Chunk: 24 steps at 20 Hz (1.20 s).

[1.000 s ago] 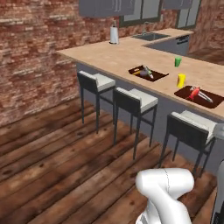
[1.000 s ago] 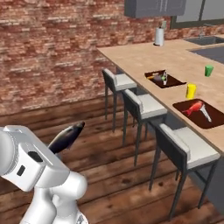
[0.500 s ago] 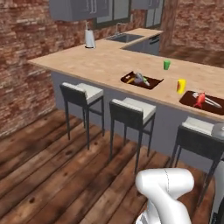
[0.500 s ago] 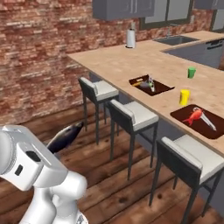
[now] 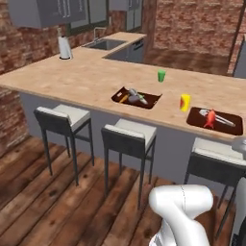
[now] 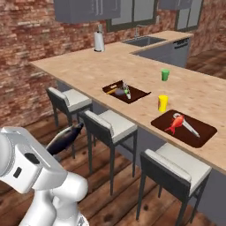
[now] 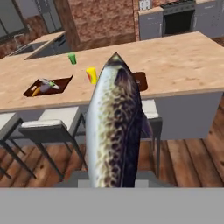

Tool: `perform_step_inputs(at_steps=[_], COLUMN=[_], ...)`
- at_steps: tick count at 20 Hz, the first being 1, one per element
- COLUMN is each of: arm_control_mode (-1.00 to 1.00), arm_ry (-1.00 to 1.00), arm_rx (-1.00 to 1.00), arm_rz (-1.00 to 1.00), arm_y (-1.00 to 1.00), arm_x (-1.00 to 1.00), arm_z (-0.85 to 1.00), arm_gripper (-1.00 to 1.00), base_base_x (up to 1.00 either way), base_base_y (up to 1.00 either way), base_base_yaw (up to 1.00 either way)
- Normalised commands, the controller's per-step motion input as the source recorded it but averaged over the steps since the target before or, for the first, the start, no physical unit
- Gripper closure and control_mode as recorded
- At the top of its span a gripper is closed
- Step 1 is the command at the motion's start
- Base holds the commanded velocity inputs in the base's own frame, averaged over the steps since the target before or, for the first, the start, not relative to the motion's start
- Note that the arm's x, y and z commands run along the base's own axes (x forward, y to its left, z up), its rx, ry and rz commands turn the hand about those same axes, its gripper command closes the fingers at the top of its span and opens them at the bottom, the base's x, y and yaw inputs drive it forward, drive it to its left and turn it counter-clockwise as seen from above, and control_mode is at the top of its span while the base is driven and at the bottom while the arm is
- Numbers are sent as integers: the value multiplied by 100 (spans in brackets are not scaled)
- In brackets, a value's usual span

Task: Gather the carrot and eggplant from the fridge and place them on a tray on the dining counter. Then gather the fishs from the fridge and place them on the other tray.

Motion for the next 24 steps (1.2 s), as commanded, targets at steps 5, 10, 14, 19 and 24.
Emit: perform_step_inputs(at_steps=[5,10,14,19,24], arm_control_mode=[100,100,100,-100,-100], arm_ry=[0,0,0,23,35], arm_rx=[0,0,0,0,0], arm_rz=[0,0,0,-12,-12], arm_y=[0,0,0,-24,-35], arm_x=[0,0,0,72,98], arm_z=[0,0,0,0,0], arm_gripper=[100,100,100,100,100], base_base_x=[81,78,75,15,0], base_base_y=[-2,-21,-27,-6,0], base_base_yaw=[-28,-21,-17,-3,0])
